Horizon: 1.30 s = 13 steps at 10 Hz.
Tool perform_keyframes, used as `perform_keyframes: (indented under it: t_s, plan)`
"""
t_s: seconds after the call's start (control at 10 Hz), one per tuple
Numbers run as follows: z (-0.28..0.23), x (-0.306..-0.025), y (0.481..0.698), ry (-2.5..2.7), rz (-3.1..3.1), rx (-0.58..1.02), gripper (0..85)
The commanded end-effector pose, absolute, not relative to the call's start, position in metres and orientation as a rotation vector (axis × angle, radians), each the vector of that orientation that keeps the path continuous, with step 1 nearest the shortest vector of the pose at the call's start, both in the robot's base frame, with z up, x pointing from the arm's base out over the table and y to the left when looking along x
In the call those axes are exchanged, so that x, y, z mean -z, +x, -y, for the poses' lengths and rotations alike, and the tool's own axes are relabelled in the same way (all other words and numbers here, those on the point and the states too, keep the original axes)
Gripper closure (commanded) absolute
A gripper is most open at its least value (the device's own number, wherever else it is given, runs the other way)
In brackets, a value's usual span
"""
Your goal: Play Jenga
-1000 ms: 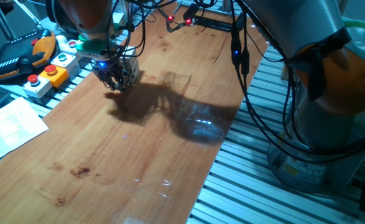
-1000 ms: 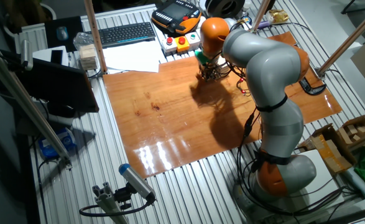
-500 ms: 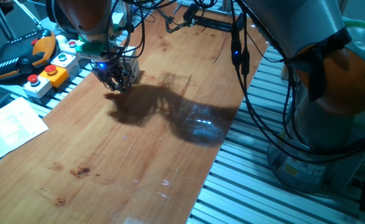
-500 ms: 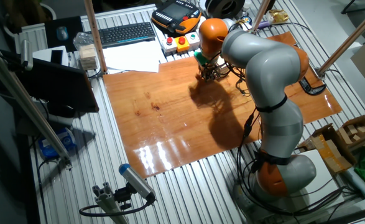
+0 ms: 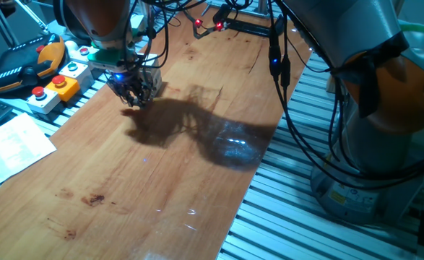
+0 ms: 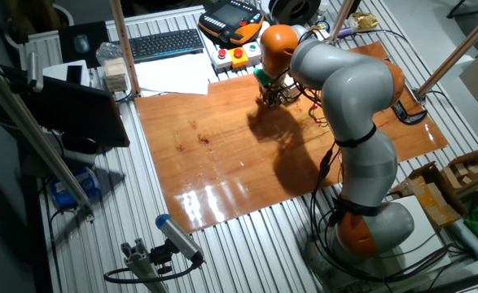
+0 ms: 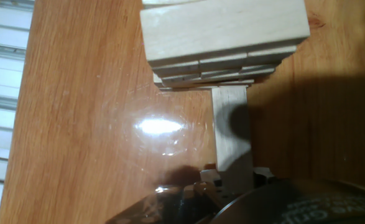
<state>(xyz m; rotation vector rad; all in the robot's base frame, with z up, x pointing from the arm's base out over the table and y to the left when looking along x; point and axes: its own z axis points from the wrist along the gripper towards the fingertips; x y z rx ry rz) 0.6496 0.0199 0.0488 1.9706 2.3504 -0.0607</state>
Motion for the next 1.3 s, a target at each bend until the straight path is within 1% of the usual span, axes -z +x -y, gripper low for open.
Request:
perform_keyframes:
  t_s: [0.0,0.6,1.2]
  plan:
    - [-0.021,-0.048,0.649,1.973,-2.348,0.061,84.3]
    - [-0.028,-0.039,0.649,2.03,-2.286,0.058,84.3]
    - [-0.029,-0.038,0.647,2.087,-2.247,0.035,84.3]
